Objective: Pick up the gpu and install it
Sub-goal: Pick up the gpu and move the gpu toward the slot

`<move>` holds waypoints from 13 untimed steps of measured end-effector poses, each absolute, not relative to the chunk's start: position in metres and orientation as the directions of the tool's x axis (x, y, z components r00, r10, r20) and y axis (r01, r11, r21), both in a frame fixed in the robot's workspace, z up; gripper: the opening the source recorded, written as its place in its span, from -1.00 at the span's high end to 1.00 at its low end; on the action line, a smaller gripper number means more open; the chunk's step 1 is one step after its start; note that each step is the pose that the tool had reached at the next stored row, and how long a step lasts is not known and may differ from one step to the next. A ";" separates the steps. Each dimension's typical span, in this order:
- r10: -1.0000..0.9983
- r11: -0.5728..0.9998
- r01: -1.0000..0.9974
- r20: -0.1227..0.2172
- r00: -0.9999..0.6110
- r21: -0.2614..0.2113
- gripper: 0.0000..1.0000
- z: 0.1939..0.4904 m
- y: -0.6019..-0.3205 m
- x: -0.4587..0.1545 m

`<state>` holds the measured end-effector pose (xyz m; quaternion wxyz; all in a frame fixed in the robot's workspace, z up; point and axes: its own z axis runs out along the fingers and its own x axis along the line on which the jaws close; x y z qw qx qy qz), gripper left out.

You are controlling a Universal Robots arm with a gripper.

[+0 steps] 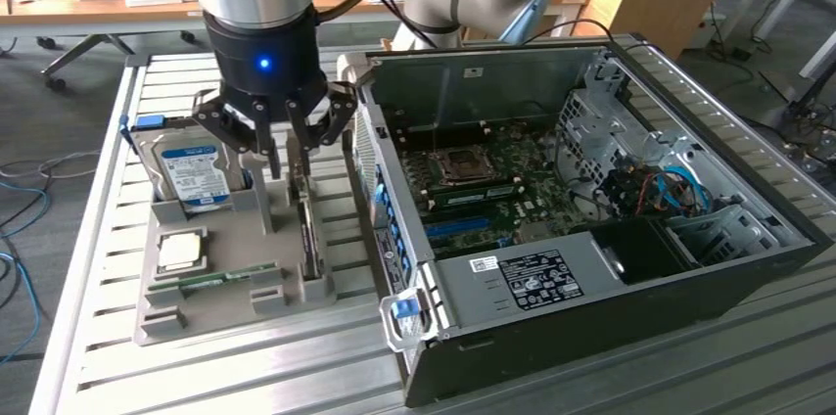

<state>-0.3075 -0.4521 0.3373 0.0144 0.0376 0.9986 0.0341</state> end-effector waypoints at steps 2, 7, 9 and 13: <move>0.076 0.995 0.074 -0.026 -0.997 0.069 0.29 0.336 -0.452 -0.308; 0.076 0.995 0.074 -0.026 -0.997 0.069 0.29 0.331 -0.452 -0.307; 0.076 0.995 0.074 -0.026 -0.997 0.069 0.29 0.331 -0.452 -0.308; 0.076 0.995 0.074 -0.026 -0.997 0.069 0.29 0.331 -0.452 -0.308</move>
